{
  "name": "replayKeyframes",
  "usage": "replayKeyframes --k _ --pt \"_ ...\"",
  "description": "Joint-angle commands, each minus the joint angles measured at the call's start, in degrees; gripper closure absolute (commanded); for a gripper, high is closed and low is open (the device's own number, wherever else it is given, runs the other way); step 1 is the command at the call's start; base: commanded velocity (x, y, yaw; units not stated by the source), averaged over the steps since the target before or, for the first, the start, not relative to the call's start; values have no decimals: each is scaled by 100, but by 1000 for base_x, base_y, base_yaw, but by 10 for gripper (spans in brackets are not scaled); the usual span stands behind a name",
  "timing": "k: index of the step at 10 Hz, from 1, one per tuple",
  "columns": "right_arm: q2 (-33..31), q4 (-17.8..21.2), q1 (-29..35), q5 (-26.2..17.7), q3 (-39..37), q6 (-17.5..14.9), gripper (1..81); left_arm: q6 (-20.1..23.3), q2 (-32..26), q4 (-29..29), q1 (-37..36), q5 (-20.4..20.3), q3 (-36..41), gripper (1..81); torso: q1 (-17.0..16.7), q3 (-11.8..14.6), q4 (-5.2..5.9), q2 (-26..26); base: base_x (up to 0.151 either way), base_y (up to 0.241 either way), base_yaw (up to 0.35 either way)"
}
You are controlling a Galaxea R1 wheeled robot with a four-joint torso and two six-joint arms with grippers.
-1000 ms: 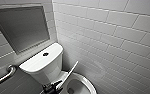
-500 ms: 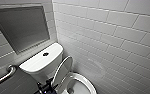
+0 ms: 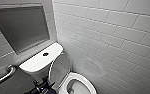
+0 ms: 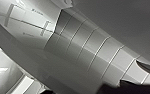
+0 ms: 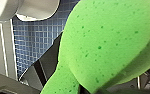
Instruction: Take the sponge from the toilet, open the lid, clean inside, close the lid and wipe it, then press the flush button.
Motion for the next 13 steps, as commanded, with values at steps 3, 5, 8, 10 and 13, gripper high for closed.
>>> replayKeyframes --k 3,5,8,10,13 --pt "-233 -59 62 -365 218 -4 811 -301 -781 7 -816 -367 121 10 0 0 0 0 0 0 0" --pt "-250 -59 53 -365 219 -4 811 -266 -870 69 -711 -367 112 10 0 0 0 0 0 0 0" --pt "-250 -77 71 -356 227 -4 811 -231 -1027 429 -184 -393 -2 10 0 0 -5 0 0 0 0" --pt "-259 -86 79 -365 306 -4 811 -231 -1265 438 -61 -490 24 10 0 0 -5 0 0 0 0" --pt "-259 -86 53 -356 298 -4 811 -187 -1309 645 63 -508 -1 10 0 0 -5 0 0 0 0"
